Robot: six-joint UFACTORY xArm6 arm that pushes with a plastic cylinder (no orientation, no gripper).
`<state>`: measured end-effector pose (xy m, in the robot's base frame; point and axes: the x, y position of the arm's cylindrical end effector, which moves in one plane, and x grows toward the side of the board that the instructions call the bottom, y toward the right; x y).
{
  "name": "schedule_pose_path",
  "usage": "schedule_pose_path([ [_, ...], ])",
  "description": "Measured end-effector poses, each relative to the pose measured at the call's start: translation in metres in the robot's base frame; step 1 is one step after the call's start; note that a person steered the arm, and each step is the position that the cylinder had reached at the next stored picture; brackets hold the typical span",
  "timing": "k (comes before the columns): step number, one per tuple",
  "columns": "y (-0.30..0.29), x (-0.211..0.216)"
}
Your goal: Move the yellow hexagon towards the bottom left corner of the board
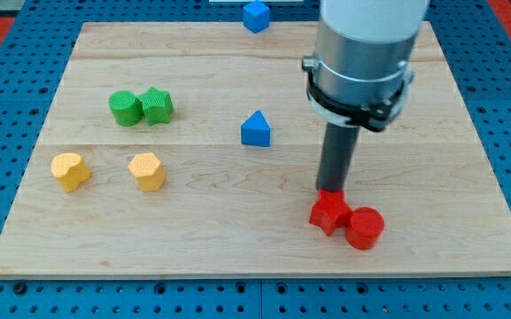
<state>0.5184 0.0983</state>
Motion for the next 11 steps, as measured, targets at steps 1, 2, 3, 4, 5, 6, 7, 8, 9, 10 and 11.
schedule_pose_path([
  [1,0.032,-0.002],
  [2,-0.028,-0.005],
  [3,-0.066,-0.032],
  [4,-0.122,-0.039],
  [5,-0.186,-0.042],
  [6,-0.202,-0.057],
  [7,-0.263,-0.052],
  [8,-0.267,-0.047],
  [9,-0.283,-0.013],
  [10,-0.206,-0.007],
  [11,-0.233,0.023],
])
